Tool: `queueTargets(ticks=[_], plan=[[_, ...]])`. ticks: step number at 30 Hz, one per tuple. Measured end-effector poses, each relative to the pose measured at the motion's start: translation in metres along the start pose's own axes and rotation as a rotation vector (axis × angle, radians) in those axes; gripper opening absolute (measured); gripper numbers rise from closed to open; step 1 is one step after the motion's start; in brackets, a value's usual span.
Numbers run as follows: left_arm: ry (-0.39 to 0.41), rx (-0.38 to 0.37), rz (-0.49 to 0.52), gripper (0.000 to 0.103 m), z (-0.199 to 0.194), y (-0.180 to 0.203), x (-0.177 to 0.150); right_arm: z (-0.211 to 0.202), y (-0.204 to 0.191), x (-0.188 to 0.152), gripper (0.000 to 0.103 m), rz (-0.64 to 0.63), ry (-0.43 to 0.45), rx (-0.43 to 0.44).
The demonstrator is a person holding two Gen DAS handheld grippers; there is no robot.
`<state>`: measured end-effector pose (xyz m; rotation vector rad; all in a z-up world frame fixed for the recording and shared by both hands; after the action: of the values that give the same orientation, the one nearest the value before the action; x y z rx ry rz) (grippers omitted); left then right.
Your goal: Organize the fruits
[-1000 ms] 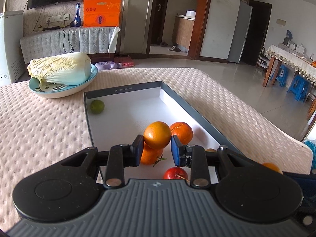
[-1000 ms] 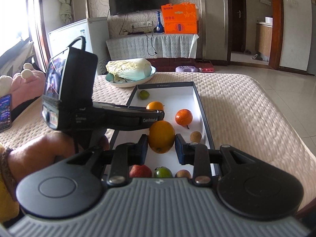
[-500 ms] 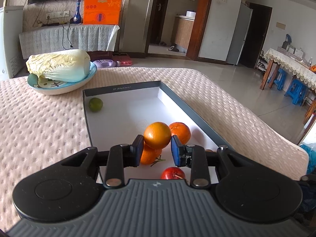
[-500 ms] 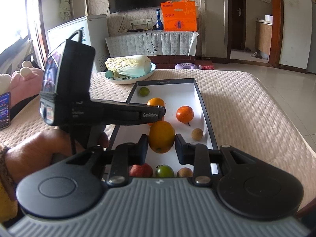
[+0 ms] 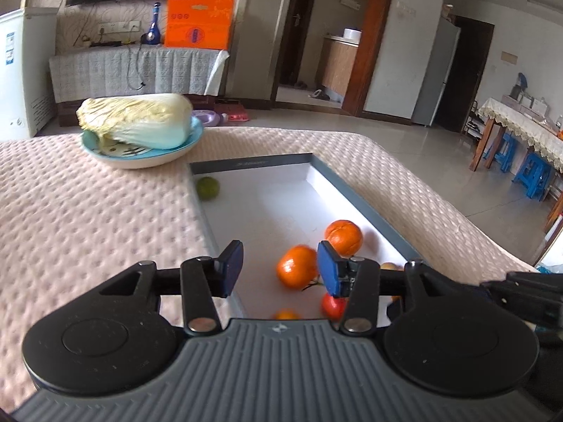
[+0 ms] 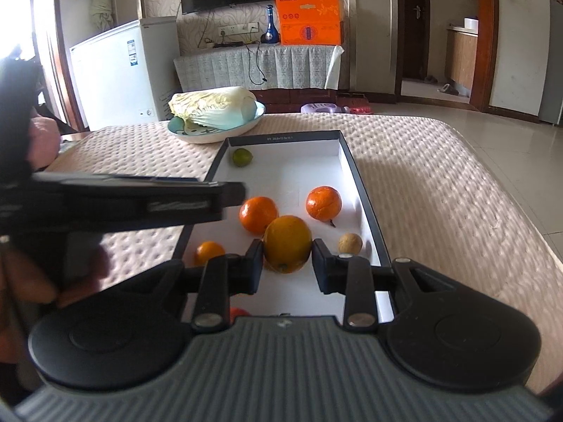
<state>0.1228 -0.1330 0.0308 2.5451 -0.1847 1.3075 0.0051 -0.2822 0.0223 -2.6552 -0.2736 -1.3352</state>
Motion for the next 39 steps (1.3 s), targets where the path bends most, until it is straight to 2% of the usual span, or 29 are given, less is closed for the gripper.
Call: queueTargets(ticks=[5, 11, 14, 16, 19, 26, 29, 32, 34, 36, 39], plan=[[-0.017, 0.011, 0.005, 0.054, -0.022, -0.005, -0.009, 0.008, -0.004, 0.004, 0.034, 0.006, 0.005, 0.003], [-0.017, 0.038, 0.077, 0.06, -0.049, -0.001, -0.024, 0.013, -0.006, 0.007, 0.034, 0.027, 0.004, -0.003], [-0.026, 0.028, 0.083, 0.072, -0.063, 0.0, -0.032, 0.017, -0.006, 0.007, 0.034, 0.035, -0.009, -0.012], [-0.024, 0.04, 0.099, 0.087, -0.073, 0.003, -0.035, 0.02, -0.005, 0.006, 0.034, 0.045, -0.024, -0.018], [0.019, 0.059, 0.139, 0.103, -0.091, 0.006, -0.037, 0.024, -0.003, 0.005, 0.034, 0.06, -0.039, -0.023], [0.017, 0.088, 0.26, 0.103, -0.105, 0.025, -0.05, 0.029, -0.001, 0.002, 0.034, 0.068, -0.064, -0.037], [0.014, 0.052, 0.24, 0.103, -0.11, 0.028, -0.054, 0.03, -0.001, 0.001, 0.034, 0.071, -0.067, -0.043], [0.027, 0.094, 0.197, 0.103, -0.117, 0.028, -0.057, 0.032, -0.003, -0.001, 0.034, 0.07, -0.08, -0.036], [0.029, 0.136, 0.189, 0.103, -0.121, 0.03, -0.06, 0.034, -0.005, -0.002, 0.043, 0.067, -0.092, -0.026], [0.02, 0.146, 0.182, 0.103, -0.125, 0.031, -0.065, 0.033, -0.009, -0.003, 0.056, 0.054, -0.084, -0.025], [-0.005, 0.145, 0.173, 0.103, -0.13, 0.034, -0.074, 0.027, -0.015, -0.002, 0.06, 0.01, -0.064, -0.026]])
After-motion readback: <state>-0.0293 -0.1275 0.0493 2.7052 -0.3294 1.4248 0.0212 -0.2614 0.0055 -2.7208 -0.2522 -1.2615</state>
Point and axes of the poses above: each gripper's, at about its wrist camera, not at the fingertips, and z roughly the way its jaws point, y to its right, x to its top, the point moved 4 cm from there along z, roughly the way its jaws point, and after that the axes turned 1 degree about -y, right-handed, at the moved point
